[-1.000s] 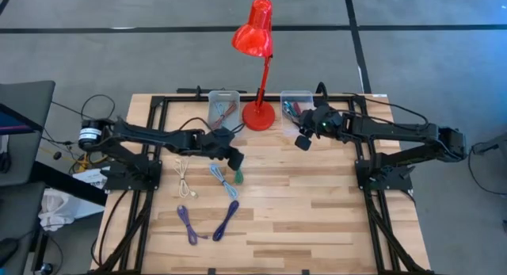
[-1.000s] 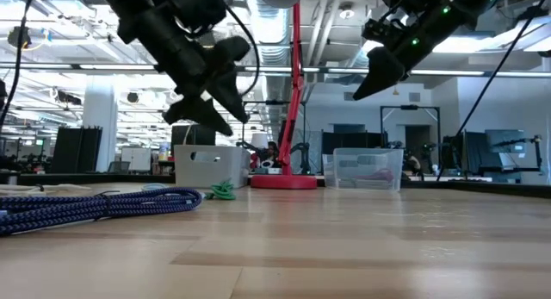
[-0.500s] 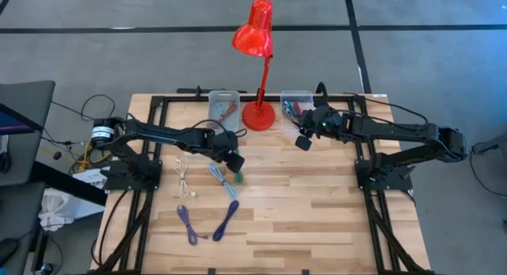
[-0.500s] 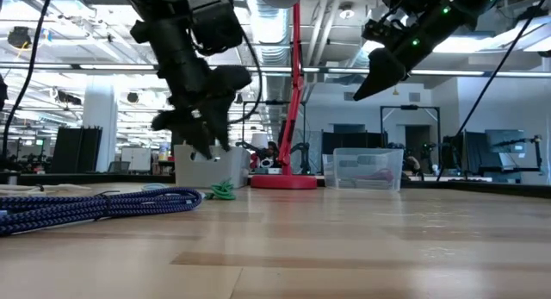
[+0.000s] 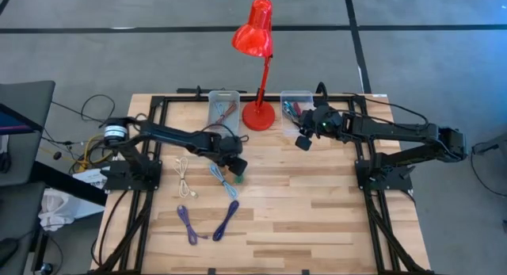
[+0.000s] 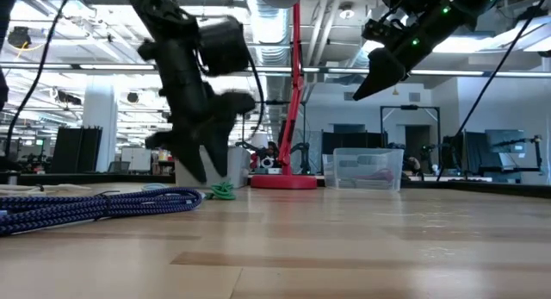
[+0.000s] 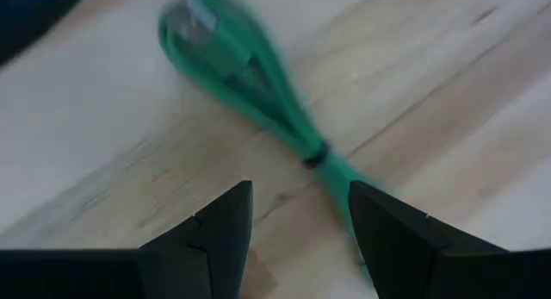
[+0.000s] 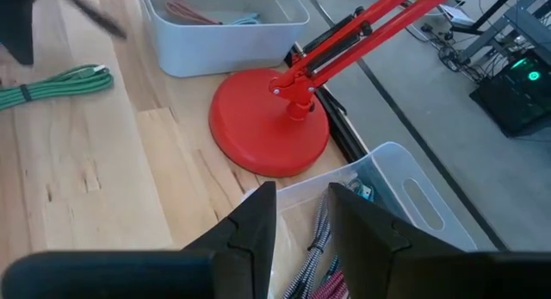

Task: Pick & Place USB Port
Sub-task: Put the green charger cable into the gray bin, then put the white charger cable into the gray bin

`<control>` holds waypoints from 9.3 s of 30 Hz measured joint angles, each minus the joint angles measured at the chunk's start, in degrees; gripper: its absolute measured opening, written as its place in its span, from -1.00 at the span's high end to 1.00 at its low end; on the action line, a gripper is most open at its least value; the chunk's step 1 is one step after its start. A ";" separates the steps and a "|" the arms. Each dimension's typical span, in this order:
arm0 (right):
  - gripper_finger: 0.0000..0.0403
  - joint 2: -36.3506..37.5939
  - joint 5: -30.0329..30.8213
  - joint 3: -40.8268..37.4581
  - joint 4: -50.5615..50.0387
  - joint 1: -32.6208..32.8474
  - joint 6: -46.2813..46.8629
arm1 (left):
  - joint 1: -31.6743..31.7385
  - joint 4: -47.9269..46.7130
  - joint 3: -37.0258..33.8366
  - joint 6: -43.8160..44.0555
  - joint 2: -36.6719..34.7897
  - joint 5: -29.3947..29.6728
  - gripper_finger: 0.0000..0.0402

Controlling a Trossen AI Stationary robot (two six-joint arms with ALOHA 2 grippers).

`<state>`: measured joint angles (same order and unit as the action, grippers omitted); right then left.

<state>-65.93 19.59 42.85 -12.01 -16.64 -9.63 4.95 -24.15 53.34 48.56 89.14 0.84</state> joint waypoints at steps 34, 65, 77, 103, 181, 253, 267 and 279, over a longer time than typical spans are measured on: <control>0.50 -0.02 0.04 0.00 0.04 0.00 0.19 | 2.71 15.01 0.07 -1.12 5.95 -3.62 0.17; 0.50 -0.01 0.14 0.00 -0.69 0.00 0.48 | 2.50 20.35 -0.39 -15.66 6.52 -0.95 0.94; 0.50 0.00 0.26 0.00 -1.19 -0.02 0.59 | 2.51 21.25 -0.31 -19.65 -2.55 1.47 0.94; 0.71 24.22 -10.11 0.02 -17.78 2.09 0.04 | 9.64 13.32 -0.09 -36.11 -14.78 12.92 0.94; 0.71 33.82 4.28 -0.02 -22.25 23.63 6.67 | 18.41 6.97 -5.57 -51.31 -14.62 -13.33 0.70; 0.71 33.70 16.48 -0.02 -18.87 21.22 9.68 | 11.50 -10.08 -29.98 -23.66 -77.46 -4.57 0.98; 0.71 33.72 16.48 -0.02 -18.84 21.24 9.27 | 11.50 -21.50 -29.97 -5.86 -68.63 0.49 0.98; 0.71 33.73 16.37 -0.02 -18.99 21.24 9.25 | 11.50 -27.67 -29.94 -1.38 -58.05 -0.44 0.98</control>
<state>-32.21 35.97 42.83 -31.00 4.60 -0.38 16.45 -51.82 23.40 47.18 31.09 0.40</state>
